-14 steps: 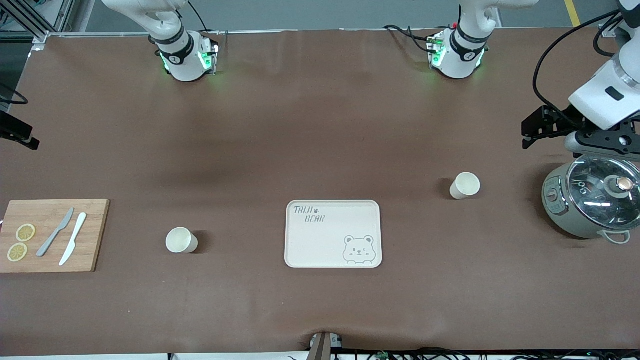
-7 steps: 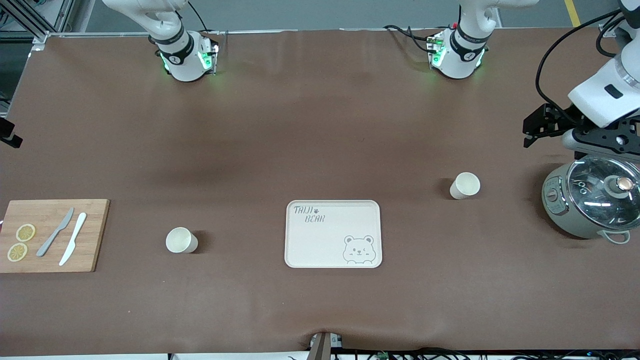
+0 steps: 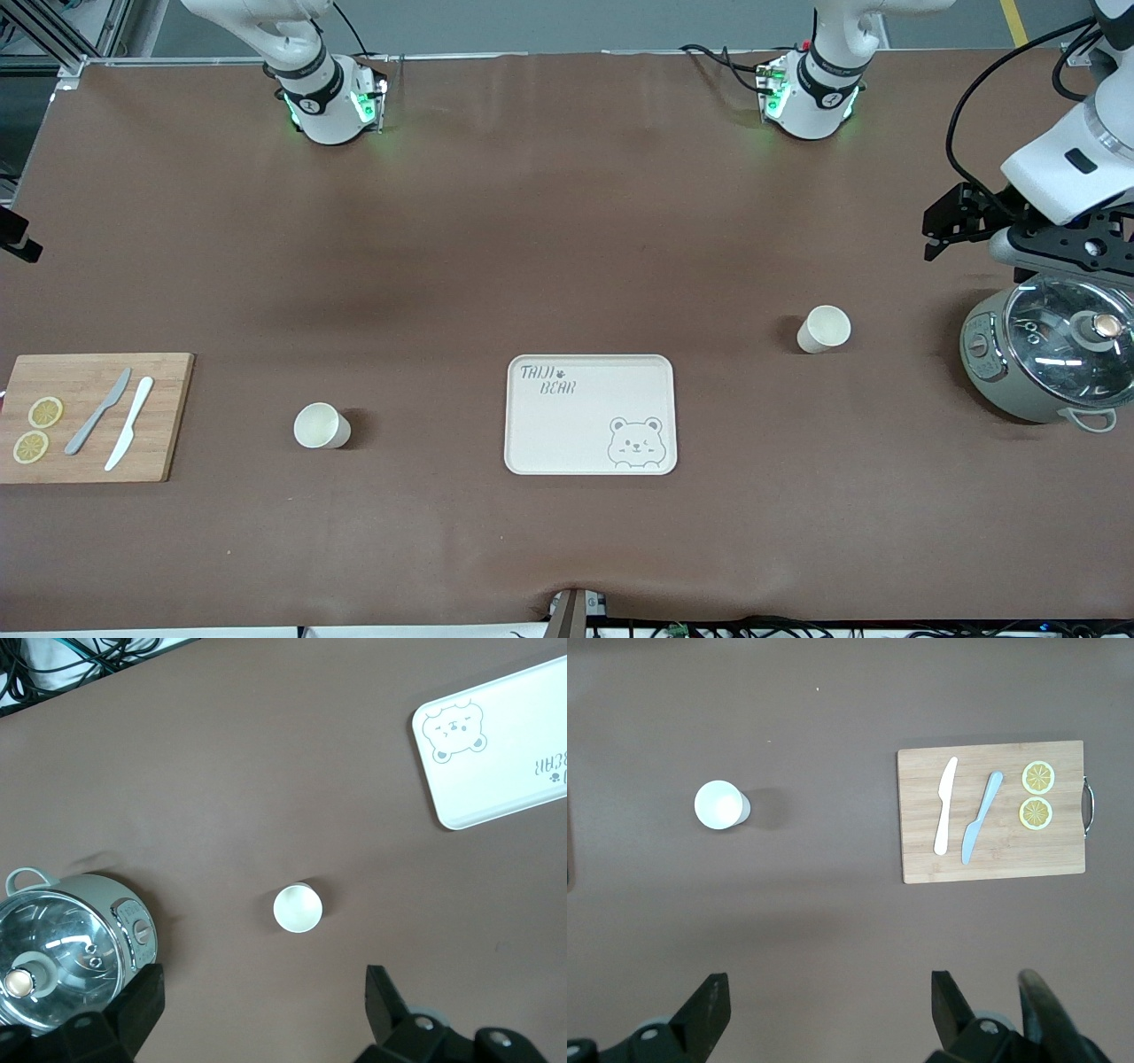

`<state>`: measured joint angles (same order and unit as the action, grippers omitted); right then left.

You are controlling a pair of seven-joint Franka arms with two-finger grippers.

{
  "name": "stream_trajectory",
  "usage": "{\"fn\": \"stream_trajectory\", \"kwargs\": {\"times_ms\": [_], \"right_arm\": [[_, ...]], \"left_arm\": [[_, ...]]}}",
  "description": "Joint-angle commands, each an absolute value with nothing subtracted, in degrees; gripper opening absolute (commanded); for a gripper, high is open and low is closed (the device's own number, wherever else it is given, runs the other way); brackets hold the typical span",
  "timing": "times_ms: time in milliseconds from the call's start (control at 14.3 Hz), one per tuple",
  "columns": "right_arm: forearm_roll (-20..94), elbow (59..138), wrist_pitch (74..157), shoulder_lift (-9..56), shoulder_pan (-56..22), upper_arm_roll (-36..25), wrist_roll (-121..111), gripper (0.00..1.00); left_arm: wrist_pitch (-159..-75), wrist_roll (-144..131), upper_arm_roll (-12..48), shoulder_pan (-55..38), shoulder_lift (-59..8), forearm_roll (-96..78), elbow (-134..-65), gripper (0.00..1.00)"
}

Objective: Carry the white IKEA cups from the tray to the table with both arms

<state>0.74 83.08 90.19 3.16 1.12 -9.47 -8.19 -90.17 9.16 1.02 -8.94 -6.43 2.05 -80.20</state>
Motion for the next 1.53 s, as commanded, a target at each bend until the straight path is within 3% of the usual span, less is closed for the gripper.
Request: {"fn": "stream_trajectory", "kwargs": {"times_ms": [0,1465], "right_arm": [[0.4,83.1,90.2,2.5,1.4,-8.9,-7.9,1.00],[0.5,83.0,90.9,2.9,1.4,-8.9,-7.4,1.00]], "left_arm": [[-90.6,9.1,1.2,-8.9,-7.0,3.1,-80.2,1.00],[-92.7,9.0,3.2,-8.9,-7.1,2.6,-80.2,1.00]]}}
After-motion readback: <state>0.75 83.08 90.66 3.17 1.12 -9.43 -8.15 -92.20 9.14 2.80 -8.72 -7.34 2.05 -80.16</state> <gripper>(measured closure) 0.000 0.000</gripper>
